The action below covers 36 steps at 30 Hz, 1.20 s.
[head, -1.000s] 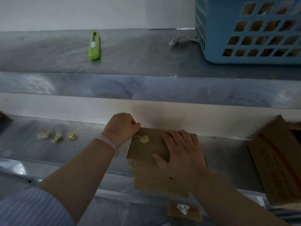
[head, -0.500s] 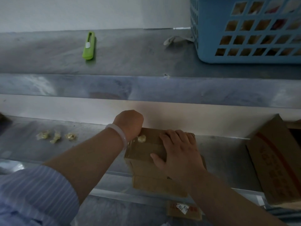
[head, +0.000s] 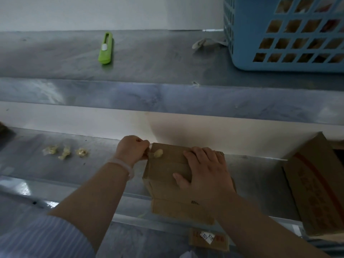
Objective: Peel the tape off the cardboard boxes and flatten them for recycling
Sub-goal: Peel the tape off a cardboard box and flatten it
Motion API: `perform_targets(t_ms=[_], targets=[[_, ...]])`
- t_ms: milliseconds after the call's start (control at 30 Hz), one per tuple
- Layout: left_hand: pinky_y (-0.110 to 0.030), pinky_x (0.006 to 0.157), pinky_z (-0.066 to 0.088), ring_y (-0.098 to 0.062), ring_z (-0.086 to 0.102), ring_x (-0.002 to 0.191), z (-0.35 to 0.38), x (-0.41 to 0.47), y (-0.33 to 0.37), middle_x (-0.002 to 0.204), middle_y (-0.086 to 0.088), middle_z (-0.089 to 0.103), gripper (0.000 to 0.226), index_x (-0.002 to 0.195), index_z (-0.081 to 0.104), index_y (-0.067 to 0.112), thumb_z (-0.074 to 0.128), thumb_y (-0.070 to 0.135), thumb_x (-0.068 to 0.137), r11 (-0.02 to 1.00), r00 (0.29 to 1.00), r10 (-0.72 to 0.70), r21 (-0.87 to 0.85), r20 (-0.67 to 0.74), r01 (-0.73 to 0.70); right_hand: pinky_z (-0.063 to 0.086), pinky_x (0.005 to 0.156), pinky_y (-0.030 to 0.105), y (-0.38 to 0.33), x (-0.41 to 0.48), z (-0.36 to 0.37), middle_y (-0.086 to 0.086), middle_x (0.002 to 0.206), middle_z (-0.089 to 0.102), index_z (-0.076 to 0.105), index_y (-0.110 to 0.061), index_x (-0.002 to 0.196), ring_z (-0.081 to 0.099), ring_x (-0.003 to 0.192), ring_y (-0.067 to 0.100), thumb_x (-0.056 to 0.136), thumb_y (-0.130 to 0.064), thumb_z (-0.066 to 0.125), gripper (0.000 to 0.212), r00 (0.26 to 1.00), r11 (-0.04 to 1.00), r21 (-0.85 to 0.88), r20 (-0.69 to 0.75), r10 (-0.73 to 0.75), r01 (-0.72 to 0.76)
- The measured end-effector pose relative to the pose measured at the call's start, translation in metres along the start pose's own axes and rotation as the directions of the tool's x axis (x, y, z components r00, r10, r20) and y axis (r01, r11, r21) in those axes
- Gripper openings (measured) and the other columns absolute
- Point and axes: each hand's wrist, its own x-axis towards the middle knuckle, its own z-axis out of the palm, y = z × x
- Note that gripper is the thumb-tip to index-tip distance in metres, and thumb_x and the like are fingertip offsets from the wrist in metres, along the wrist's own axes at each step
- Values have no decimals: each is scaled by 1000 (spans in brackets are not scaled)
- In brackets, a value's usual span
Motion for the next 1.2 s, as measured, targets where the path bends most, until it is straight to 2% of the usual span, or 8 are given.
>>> perform_targets(t_ms=[67,167,300,467,567,700,933,1200], targets=[[-20,50,50,-27,62,69,1,-2,-9,58,-5,60,20,68,61,5,60,12,86,984,998,-55,-168,16,57,32,106,46,0,1,-1,0,130,52,56,-20,127,43,120,25,85,-70,28,72,1000,1000,-2,-1,1,-1],[-16,62,35,-28,61,86,-10,-16,-21,82,-6,63,18,94,63,5,59,22,91,953,1000,-30,-301,-1,29,32,105,44,1,1,-2,-1,130,51,55,-21,127,43,120,24,85,-71,27,72,1000,1000,-14,1,5,-5],[-27,61,57,-25,69,90,-22,-30,-32,90,-8,71,7,86,70,9,65,12,88,872,1000,-29,-489,-11,20,32,105,44,2,0,-1,-1,131,50,54,-21,129,43,120,24,85,-71,28,72,1000,1000,-30,8,0,0],[-16,71,54,-1,68,80,-27,-51,-38,84,18,72,25,78,71,40,71,16,84,933,942,336,-145,25,-329,32,104,45,1,0,-1,-1,130,51,54,-20,129,43,120,24,84,-72,29,73,1000,999,-48,2,6,-5],[-1,75,44,16,58,89,-29,-56,-38,87,38,61,21,90,64,51,68,31,85,861,868,487,115,97,-495,33,104,46,1,1,-1,-1,130,51,55,-19,129,43,121,24,84,-71,29,74,1000,999,-53,4,6,-6],[-1,77,44,9,57,95,-30,-51,-42,105,17,59,36,112,66,26,77,24,78,864,869,459,134,186,-485,34,103,46,0,1,-1,-1,130,51,54,-19,130,44,120,24,83,-71,29,74,1000,998,-66,10,5,-4],[-5,68,43,3,59,79,-15,-46,-29,87,14,61,7,85,63,27,70,29,85,833,860,497,214,115,-510,36,101,45,0,1,-1,0,128,53,57,-18,126,47,118,26,84,-70,32,71,1000,997,-75,-22,3,-5],[-1,61,37,6,55,71,-27,-60,-40,68,18,54,23,78,54,30,67,12,82,753,771,633,291,-74,-590,37,99,45,-2,7,0,-1,129,52,54,-21,128,46,118,25,85,-72,25,73,1000,996,-88,-4,17,-17]])
